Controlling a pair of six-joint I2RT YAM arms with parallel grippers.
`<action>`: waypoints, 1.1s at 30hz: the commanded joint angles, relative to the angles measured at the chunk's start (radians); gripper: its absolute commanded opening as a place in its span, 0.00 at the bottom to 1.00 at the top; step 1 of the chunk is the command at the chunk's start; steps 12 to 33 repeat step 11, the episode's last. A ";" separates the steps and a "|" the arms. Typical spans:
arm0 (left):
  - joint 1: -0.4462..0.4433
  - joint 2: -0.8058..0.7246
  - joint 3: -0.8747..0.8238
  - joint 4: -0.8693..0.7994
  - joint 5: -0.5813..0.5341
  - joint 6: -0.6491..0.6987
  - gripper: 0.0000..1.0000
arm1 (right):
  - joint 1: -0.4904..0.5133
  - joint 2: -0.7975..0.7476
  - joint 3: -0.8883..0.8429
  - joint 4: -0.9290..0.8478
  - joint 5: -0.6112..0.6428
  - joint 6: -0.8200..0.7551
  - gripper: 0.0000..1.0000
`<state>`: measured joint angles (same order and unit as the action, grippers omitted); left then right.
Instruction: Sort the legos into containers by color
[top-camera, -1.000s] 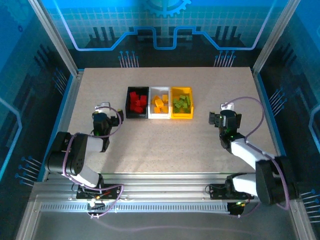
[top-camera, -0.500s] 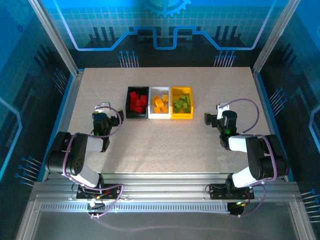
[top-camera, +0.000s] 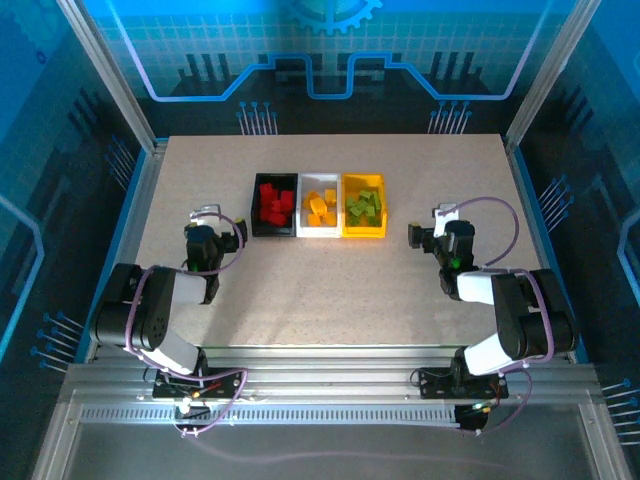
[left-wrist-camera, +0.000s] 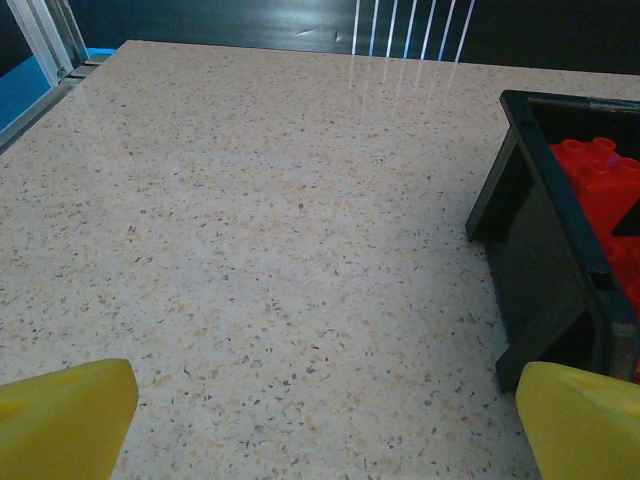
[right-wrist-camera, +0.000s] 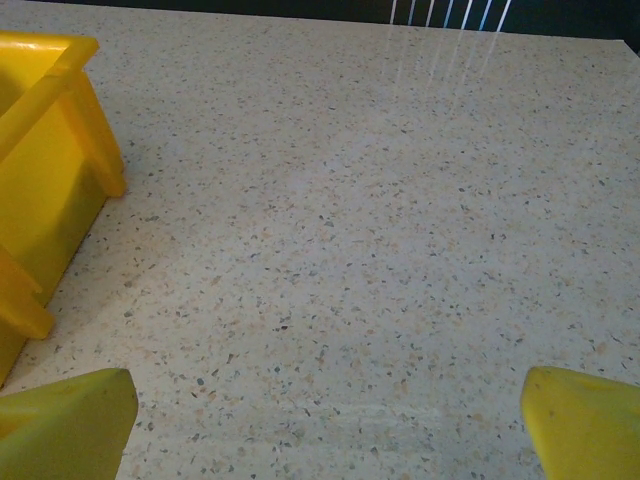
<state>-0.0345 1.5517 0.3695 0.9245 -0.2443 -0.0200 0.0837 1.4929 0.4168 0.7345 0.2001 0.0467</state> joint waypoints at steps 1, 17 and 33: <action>0.008 0.004 -0.003 0.033 0.018 -0.001 0.99 | -0.007 0.007 -0.004 0.051 -0.007 -0.017 1.00; 0.001 0.006 0.000 0.030 0.016 0.008 0.99 | -0.008 0.007 -0.004 0.051 -0.007 -0.016 1.00; 0.001 0.006 0.000 0.030 0.016 0.008 0.99 | -0.008 0.007 -0.004 0.051 -0.007 -0.016 1.00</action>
